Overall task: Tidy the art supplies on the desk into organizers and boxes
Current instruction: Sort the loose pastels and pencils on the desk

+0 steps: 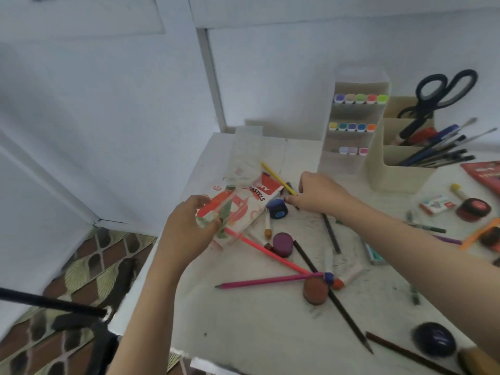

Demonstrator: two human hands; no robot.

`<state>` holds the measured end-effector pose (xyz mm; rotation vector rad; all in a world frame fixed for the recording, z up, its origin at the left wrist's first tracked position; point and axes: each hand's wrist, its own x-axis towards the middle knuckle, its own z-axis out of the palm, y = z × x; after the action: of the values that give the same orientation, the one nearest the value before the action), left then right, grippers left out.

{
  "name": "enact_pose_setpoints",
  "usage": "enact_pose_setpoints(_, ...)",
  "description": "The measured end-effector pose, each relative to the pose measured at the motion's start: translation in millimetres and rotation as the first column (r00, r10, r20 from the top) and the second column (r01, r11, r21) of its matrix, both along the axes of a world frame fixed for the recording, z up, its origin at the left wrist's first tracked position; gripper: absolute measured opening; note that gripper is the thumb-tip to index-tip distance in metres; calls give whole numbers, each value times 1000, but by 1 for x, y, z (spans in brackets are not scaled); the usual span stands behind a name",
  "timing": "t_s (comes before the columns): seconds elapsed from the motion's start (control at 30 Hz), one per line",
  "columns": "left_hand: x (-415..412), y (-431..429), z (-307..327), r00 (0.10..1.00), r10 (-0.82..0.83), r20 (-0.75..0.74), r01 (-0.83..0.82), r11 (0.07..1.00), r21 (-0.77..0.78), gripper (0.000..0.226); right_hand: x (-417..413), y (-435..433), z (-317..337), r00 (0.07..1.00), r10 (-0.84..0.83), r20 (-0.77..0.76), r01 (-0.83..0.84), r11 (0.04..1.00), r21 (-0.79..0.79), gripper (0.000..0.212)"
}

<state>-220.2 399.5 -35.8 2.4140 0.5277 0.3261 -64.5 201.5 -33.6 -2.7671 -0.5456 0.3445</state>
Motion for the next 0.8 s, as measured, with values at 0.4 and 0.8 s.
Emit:
enact_pose_setpoints(0.4, 2, 21, -9, 992, -113, -47, 108, 988, -106, 42, 7, -1, -5, 993, -108, 45, 109, 994, -31, 19)
enact_pose_setpoints(0.8, 20, -18, 7, 987, -146, 72, 153, 983, -100, 30, -31, -67, 13, 987, -161, -29, 162, 947, 276, 15)
